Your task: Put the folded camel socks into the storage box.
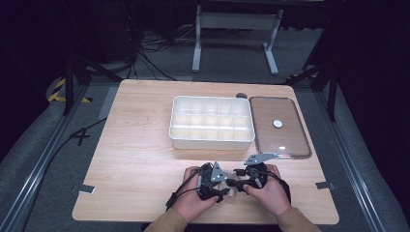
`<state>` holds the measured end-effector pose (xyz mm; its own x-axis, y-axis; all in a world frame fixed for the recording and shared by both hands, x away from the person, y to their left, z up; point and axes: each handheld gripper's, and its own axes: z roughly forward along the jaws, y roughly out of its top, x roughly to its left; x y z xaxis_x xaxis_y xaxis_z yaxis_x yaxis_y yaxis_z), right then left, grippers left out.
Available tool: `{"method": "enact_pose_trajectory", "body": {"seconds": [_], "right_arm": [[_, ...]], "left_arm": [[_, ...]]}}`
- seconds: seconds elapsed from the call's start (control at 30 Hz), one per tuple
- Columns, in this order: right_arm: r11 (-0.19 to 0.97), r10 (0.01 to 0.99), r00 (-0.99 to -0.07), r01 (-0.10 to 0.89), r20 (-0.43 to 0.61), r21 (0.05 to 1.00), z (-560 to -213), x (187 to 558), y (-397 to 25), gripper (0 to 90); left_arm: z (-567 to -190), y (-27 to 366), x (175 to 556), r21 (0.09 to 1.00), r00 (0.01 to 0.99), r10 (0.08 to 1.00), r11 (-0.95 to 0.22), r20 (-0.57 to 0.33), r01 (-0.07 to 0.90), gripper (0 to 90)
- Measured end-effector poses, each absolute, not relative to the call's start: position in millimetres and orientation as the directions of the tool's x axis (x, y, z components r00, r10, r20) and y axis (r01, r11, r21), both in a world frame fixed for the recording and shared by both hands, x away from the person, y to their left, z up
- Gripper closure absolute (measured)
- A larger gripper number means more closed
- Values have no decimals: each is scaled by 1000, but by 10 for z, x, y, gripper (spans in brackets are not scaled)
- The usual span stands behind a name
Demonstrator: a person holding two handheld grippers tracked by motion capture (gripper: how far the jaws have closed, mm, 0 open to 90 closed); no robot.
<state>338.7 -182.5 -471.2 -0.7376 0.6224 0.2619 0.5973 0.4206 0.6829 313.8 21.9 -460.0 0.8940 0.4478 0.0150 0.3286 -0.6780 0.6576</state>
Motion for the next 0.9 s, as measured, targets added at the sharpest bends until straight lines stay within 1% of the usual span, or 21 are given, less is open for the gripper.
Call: {"method": "enact_pose_trajectory", "body": {"seconds": [0.17, 0.37, 0.5, 0.6, 0.77, 0.9], "right_arm": [[426, 597, -743, 614, 303, 665, -4730, 3417, -1808, 490], [411, 567, -738, 638, 366, 651, -4760, 3448, -1813, 558], [397, 559, -731, 650, 391, 648, -4774, 3454, -1816, 587], [386, 558, -721, 664, 412, 640, -4777, 3451, -1818, 630], [391, 556, -726, 658, 405, 643, -4756, 3435, -1808, 711], [401, 559, -736, 643, 382, 652, -4734, 3417, -1794, 737]], "left_arm": [[-4616, 245, 3122, 663, 887, 462, -667, 11, 340, 369], [-4628, 269, 3114, 661, 883, 469, -665, 5, 349, 360], [-4627, 279, 3113, 656, 884, 468, -668, 4, 351, 357], [-4625, 283, 3112, 655, 883, 469, -668, 2, 354, 356], [-4621, 290, 3110, 656, 881, 473, -663, -6, 361, 354], [-4603, 323, 3122, 661, 879, 477, -658, -6, 361, 350]]}}
